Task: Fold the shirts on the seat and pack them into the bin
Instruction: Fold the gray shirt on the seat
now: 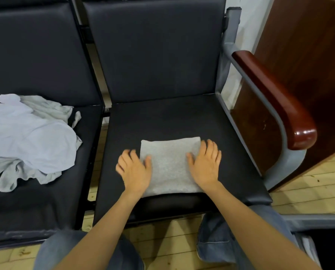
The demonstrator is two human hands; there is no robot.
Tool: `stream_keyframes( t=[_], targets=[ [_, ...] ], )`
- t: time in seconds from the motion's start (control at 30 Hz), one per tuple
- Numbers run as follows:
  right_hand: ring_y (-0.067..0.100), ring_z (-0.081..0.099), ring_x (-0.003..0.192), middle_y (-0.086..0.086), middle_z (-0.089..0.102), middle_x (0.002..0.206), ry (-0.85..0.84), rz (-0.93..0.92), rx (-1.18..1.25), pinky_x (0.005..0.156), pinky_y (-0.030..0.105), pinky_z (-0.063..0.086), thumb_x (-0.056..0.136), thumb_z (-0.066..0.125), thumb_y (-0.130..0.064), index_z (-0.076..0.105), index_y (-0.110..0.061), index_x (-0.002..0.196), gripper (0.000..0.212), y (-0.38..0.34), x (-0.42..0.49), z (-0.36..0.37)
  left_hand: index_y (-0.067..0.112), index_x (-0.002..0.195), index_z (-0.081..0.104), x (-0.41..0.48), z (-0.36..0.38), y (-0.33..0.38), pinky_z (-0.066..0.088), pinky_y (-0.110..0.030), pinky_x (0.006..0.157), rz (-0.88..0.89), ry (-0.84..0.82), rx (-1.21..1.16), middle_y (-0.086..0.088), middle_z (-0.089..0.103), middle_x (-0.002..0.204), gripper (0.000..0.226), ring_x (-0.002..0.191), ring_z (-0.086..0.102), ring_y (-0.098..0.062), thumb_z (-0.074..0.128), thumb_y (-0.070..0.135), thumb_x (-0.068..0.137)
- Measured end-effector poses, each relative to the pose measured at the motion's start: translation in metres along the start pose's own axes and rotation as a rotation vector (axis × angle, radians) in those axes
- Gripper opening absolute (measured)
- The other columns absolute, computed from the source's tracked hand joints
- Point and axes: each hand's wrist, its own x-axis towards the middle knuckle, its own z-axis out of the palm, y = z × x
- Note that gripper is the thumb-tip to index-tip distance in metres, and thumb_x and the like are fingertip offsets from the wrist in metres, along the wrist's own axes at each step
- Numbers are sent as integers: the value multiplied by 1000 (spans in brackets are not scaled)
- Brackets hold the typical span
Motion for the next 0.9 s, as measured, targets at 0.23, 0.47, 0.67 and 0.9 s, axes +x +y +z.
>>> stream_keyframes(
  t=[0.23,0.47,0.67,0.9],
  targets=[
    [28,18,138,8,36,142,-110,89,46,117,46,8,96,46,-46,45,-8,132,53,2,-14,-11,10,115,56,-17,-16,5,18,-44,103,-63,-201,68,-9,37,132,44,125,25,-30,49,47,93],
    [22,58,79,-3,54,88,64,38,559,63,36,46,96,51,-37,34,-17,100,27,16,-64,-90,16,99,37,-44,-77,66,50,-46,67,166,-274,-333,0,56,80,26,76,61,-26,49,38,96],
    [-8,52,99,-13,48,122,560,141,890,79,-1,36,98,50,-23,24,-19,141,51,104,-112,-191,26,115,27,-79,-117,192,51,-48,82,443,-467,-633,10,52,97,23,91,59,-20,43,32,100],
    [12,52,81,3,41,118,582,464,671,66,23,37,98,39,-15,28,-23,138,42,236,-183,-187,22,104,25,-159,-27,303,36,-38,58,833,-739,-301,-2,47,79,13,66,48,-23,37,17,100]
  ],
)
